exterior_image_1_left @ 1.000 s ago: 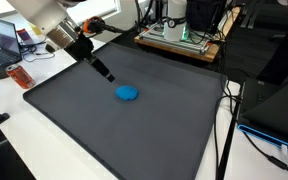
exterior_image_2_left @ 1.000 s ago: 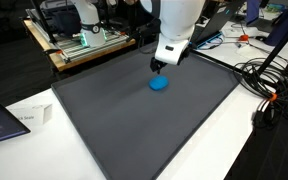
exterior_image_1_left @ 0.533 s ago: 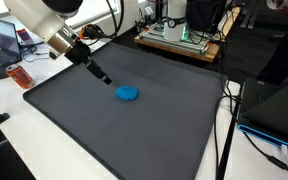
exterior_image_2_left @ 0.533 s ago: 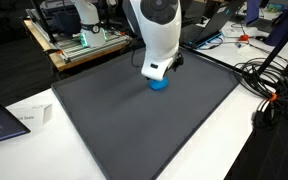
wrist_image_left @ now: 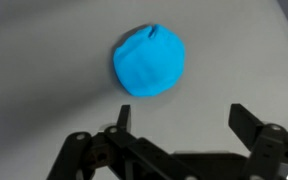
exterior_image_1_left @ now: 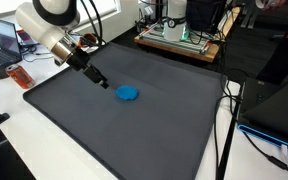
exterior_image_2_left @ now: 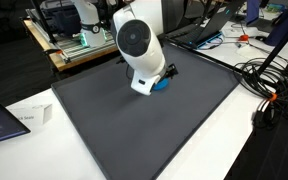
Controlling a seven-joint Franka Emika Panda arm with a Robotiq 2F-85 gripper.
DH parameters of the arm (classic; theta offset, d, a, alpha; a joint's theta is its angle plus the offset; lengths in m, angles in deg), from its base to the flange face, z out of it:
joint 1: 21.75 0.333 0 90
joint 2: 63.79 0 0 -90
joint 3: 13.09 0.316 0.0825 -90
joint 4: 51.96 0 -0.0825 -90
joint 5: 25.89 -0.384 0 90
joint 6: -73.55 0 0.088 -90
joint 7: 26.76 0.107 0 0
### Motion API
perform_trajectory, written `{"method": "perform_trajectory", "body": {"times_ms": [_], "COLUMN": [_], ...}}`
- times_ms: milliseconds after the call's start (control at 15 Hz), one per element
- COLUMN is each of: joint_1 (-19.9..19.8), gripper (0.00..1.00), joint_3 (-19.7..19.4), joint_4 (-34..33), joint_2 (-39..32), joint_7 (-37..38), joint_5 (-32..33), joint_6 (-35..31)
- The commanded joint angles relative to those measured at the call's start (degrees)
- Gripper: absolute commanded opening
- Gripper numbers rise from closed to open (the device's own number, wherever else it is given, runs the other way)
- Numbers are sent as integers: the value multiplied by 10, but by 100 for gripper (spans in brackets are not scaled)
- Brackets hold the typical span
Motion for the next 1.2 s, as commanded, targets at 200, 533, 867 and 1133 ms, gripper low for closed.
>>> {"method": "perform_trajectory", "body": {"times_ms": [200, 533, 867, 1133], "joint_1": [-40, -58, -74, -83], "gripper": [100, 100, 100, 100], "joint_3": [14, 16, 18, 17], "joint_4": [1, 37, 91, 148], "joint_2": [-26, -15, 5, 36], "joint_7": [-53, -121, -206, -279], "joint_5": [-55, -89, -129, -149], "joint_6": [-26, -68, -126, -165]}}
